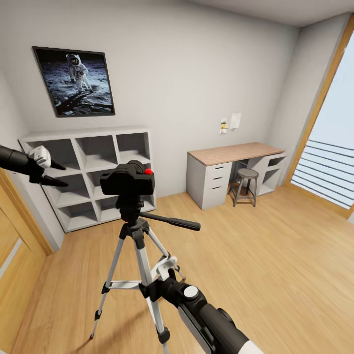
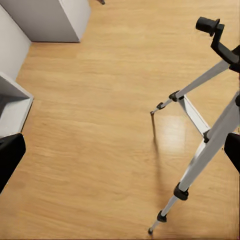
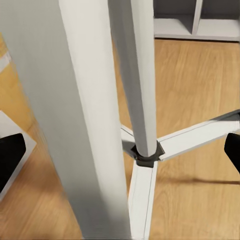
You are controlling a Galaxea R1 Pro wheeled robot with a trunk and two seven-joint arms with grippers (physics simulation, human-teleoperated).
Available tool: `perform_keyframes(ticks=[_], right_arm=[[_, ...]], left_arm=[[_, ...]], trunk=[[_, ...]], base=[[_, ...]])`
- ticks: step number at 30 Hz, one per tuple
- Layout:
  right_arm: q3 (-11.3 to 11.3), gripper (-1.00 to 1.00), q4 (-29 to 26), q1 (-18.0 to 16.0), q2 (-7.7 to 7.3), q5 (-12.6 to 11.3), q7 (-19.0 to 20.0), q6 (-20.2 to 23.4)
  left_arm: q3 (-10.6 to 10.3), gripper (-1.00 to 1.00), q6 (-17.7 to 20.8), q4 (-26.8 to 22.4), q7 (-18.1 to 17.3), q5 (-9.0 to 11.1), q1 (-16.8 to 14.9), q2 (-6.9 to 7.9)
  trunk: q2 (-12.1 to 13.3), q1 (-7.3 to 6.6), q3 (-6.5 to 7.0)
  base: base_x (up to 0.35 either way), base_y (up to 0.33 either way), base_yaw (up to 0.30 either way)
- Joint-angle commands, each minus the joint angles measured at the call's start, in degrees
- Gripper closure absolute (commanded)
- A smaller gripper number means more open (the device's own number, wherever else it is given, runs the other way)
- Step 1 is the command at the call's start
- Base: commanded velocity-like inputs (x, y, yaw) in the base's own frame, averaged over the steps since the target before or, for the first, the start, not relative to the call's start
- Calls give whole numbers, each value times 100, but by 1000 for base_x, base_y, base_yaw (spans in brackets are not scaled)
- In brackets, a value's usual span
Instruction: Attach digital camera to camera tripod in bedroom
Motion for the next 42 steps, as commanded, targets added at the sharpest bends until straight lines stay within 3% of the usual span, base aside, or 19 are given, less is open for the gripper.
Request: perform_keyframes(ticks=[1,3,6,8,9,11,15,17,18,19,21,22,27,32,33,36,39,40,42], right_arm=[[4,-100,-10,6,0,-37,4,31],[1,-100,-58,42,0,-20,0,67],[3,-100,-78,55,0,-11,-1,80],[4,-100,-93,69,0,-4,-1,85],[0,-100,-114,114,0,8,-2,86],[-2,-100,-155,136,0,10,-2,89],[-5,-100,-286,250,0,20,-2,102],[-6,-100,-299,262,0,22,-2,101],[-8,-100,-313,277,0,25,-2,94],[-9,-100,-315,280,0,23,-2,96],[-11,-100,-320,307,0,20,-2,100],[-10,-100,-320,323,0,20,-2,101],[-1,-100,-327,410,-148,22,-2,103],[8,-100,-327,638,-217,75,-9,91],[9,-100,-322,778,-252,213,-22,84],[5,-100,-319,858,-271,329,-29,85],[1,-100,-316,941,-297,461,-33,81],[-7,-100,-304,1006,-391,559,-32,90],[-10,-100,-297,1011,-406,568,-30,93]], left_arm=[[-42,-100,60,33,3,71,50,24],[-41,-100,63,155,-7,121,270,108],[-41,-100,65,189,-10,186,332,150],[-42,-100,64,210,-9,288,378,186],[-49,-100,33,232,-1,465,441,242],[-49,-100,7,240,19,532,556,263],[-21,-100,-43,322,171,590,1123,285],[33,-100,-47,380,195,594,1238,288],[257,-100,-52,469,221,598,1535,286],[336,-100,-53,485,224,599,1626,283],[796,-100,-50,576,306,591,2047,273],[894,-100,-49,612,326,589,2140,269],[1204,-100,-43,850,393,594,2635,213],[1463,-100,-17,1091,423,598,3081,-8],[1664,-100,-7,1260,436,604,3383,-102],[1857,-100,-7,1373,438,606,3577,-140],[2239,-100,-24,1562,433,603,3876,-173],[2872,-100,-45,1753,426,593,4267,-196],[2961,-100,-47,1772,428,591,4323,-200]], trunk=[[-15,4,-14],[-15,4,-14],[-15,4,-14],[-15,4,-14],[-15,4,-14],[-15,4,-14],[-15,4,-14],[-15,4,-14],[-15,4,-14],[-15,4,-14],[-15,4,-14],[-15,4,-14],[-15,4,-14],[-15,4,-14],[-15,4,-14],[-15,4,-14],[-15,4,-14],[-15,4,-14],[-15,4,-14]], base=[[0,0,0],[0,0,0],[0,0,0],[0,0,0],[0,0,0],[0,0,0],[0,0,0],[0,0,0],[0,0,0],[0,0,0],[0,0,0],[0,0,0],[0,0,0],[0,0,0],[0,0,0],[0,0,0],[0,0,0],[0,0,0],[0,0,0]])
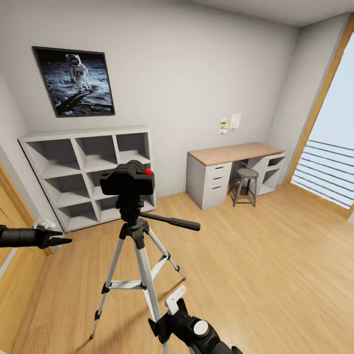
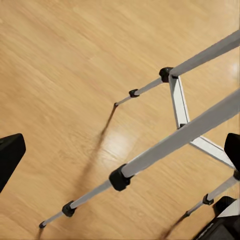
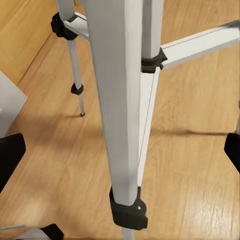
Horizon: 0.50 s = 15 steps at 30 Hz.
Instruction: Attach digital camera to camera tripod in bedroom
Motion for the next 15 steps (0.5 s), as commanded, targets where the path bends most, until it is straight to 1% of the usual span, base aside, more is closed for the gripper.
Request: perform_keyframes(ticks=[1,4,5,7,11,15], right_arm=[[2,-100,0,-1,-15,-42,3,34],[-6,-100,20,8,-41,-34,9,42],[-6,-100,20,8,-41,-34,9,42],[-10,-100,31,12,-50,-31,13,47],[-13,-100,75,15,-61,-33,17,54],[-24,-100,156,16,-76,-34,17,61]], left_arm=[[37,-100,60,7,-6,60,41,-3],[182,-100,66,48,6,57,203,-72],[182,-100,66,48,6,57,203,-72],[239,-100,71,103,37,59,312,-127],[288,-100,73,211,79,60,435,-182],[315,-100,71,292,113,61,554,-210]], trunk=[[-14,4,-13],[-14,4,-13],[-14,4,-13],[-14,4,-13],[-14,4,-13],[-14,4,-13]], base=[[0,0,0],[0,0,0],[0,0,0],[0,0,0],[0,0,0],[0,0,0]])
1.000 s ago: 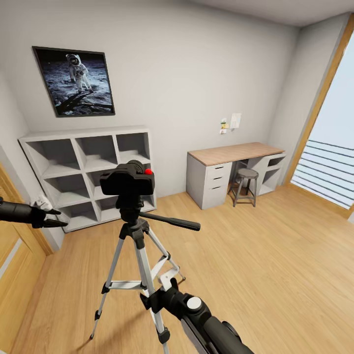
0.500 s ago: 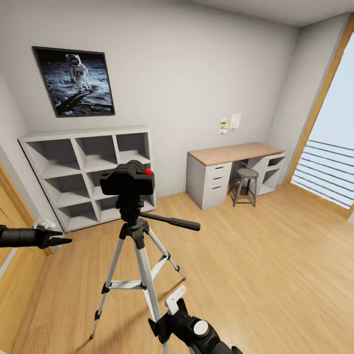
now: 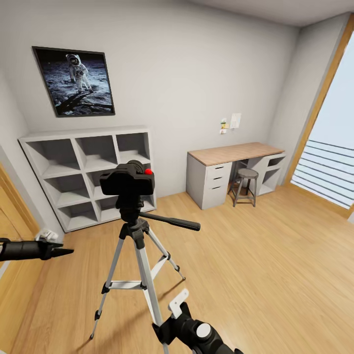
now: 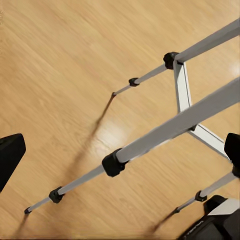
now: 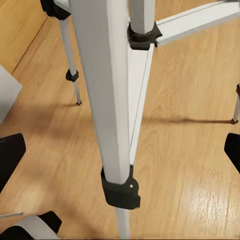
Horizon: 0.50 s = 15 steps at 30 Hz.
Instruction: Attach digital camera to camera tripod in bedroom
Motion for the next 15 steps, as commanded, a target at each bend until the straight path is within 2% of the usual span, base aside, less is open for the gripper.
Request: perform_keyframes(ticks=[1,6,9,10,15], right_arm=[[-2,-100,36,-5,-3,-47,0,34],[-27,-100,313,-10,-8,-51,-8,38],[-43,-100,669,-32,-15,-58,-10,36],[-43,-100,669,-32,-15,-58,-10,36],[-54,-100,1416,-58,-41,-63,-12,25]], left_arm=[[-22,-100,60,16,8,61,33,-3],[27,-100,54,83,107,63,213,-88],[52,-100,52,114,153,66,365,-218],[52,-100,52,114,153,66,365,-218],[71,-100,52,140,183,79,680,-459]], trunk=[[-14,4,-13],[-14,4,-13],[-14,4,-13],[-14,4,-13],[-14,4,-13]], base=[[0,0,0],[0,0,0],[0,0,0],[0,0,0],[0,0,0]])
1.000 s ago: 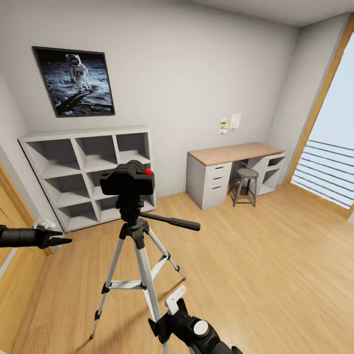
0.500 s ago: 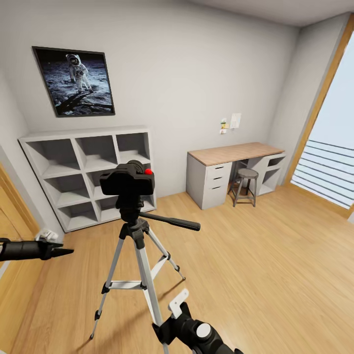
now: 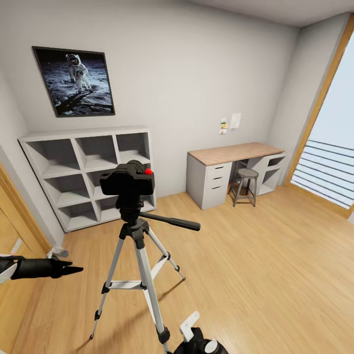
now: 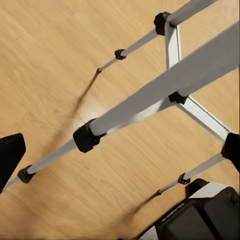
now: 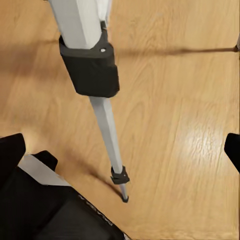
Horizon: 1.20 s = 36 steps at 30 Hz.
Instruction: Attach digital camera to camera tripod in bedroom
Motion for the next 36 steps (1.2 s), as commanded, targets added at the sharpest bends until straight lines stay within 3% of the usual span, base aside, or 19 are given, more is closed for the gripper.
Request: perform_keyframes(ticks=[1,4,8,9,11,12,19,22,25,26,31,36], right_arm=[[11,-100,152,-10,-18,-50,-4,26],[9,-100,444,-15,-49,-48,-1,17],[8,-100,945,-20,-131,-47,-14,-12],[9,-100,1053,-19,-171,-51,-16,-22],[25,-100,1476,-4,-440,-71,-18,-64],[27,-100,1525,1,-480,-76,-6,-68],[32,-100,1773,35,-672,-123,3,-80],[36,-100,1920,41,-692,-123,-9,-82],[40,-100,2148,44,-695,-127,-17,-83],[40,-100,2148,44,-695,-127,-17,-83],[55,-100,2513,46,-694,-124,-21,-84],[61,-100,2717,61,-695,-118,-22,-81]], left_arm=[[-23,-100,58,-5,-4,70,70,-52],[31,-100,55,-1,9,117,235,-176],[303,-100,40,87,251,354,664,-521],[389,-100,35,127,365,422,785,-626],[844,-100,21,444,999,663,1289,-1070],[996,-100,15,591,1227,714,1431,-1178],[1299,-100,13,837,1844,806,1828,-1401],[1328,-100,18,864,2104,811,1933,-1513],[1344,-100,34,879,2583,814,2024,-1744],[1344,-100,34,879,2583,814,2024,-1744],[1353,-100,36,890,3553,813,2189,-2134],[1355,-100,35,893,4017,821,2296,-2287]], trunk=[[-14,4,-13],[-14,4,-13],[-14,4,-13],[-14,4,-13],[-14,4,-13],[-14,4,-13],[-14,4,-13],[-14,4,-13],[-14,4,-13],[-14,4,-13],[-14,4,-13],[-14,4,-13]], base=[[0,0,0],[0,0,0],[0,0,0],[0,0,0],[0,0,-21],[0,0,-46],[0,0,-28],[0,0,-6],[0,0,-3],[0,0,-2],[0,0,-1],[0,0,0]])
